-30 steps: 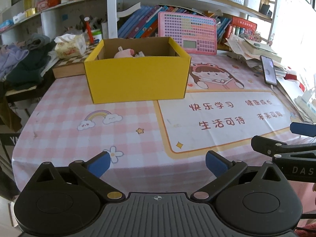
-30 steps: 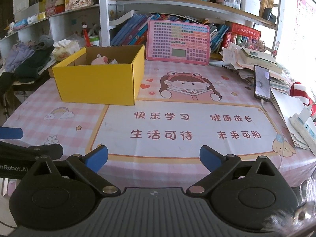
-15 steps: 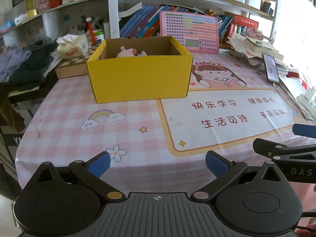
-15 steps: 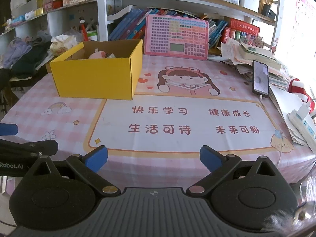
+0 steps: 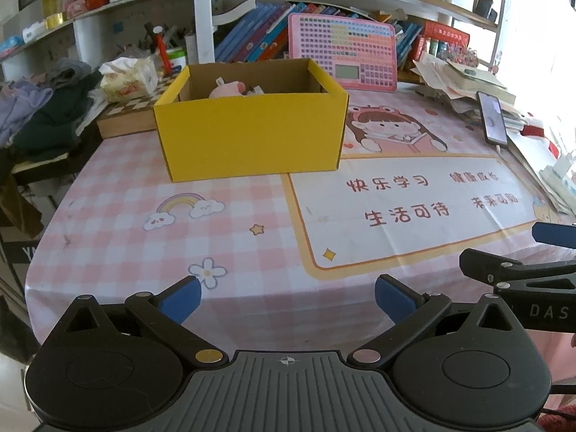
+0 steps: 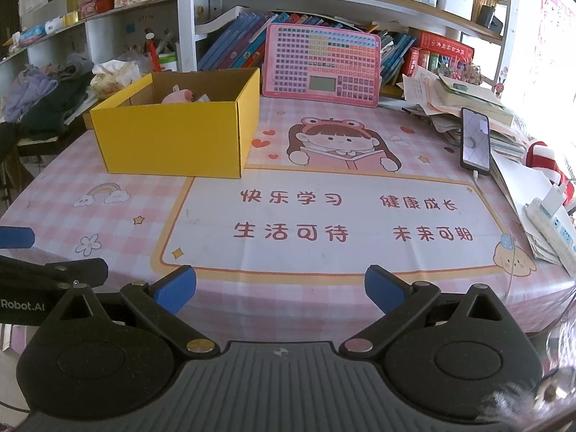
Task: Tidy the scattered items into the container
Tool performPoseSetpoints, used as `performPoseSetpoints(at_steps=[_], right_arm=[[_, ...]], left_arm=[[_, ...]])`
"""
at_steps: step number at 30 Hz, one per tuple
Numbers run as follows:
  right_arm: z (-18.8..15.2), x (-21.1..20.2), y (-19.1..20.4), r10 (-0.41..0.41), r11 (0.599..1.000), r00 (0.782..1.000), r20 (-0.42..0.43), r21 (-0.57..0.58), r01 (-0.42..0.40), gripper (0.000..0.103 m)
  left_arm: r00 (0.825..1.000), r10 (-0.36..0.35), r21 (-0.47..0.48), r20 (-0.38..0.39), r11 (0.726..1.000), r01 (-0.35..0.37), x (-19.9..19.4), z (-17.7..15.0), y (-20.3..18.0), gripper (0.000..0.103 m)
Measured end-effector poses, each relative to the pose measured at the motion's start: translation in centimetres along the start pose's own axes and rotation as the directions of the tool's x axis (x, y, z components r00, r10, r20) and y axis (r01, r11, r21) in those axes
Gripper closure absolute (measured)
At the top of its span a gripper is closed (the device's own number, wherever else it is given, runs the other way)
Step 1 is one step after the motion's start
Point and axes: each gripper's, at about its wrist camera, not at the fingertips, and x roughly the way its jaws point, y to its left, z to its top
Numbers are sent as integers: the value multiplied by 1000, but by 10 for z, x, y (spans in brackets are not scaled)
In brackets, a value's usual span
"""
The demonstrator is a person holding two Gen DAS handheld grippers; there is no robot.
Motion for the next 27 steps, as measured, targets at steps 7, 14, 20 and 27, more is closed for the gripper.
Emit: performPoseSetpoints(at_steps=[7,14,20,27], right_arm=[[-1,0,-1,-2,1000,1000,1,2,2,2],[-1,-1,-2,-2,1000,1000,2,3,2,2],[-3,-2,-7,-3,1000,1000,2,11,3,2],[-2,-2,-6,-3,1000,1000,2,10,3,2]], left_arm=[[1000,-2,7,-4,1000,2,0,0,-2,0],[1000,4,11,-10,1000,-4,1,0,-5,0],[1000,2,19,-6,1000,-2,0,0,-7,0],[1000,0,17,-7,1000,0,0,0,-6,0]])
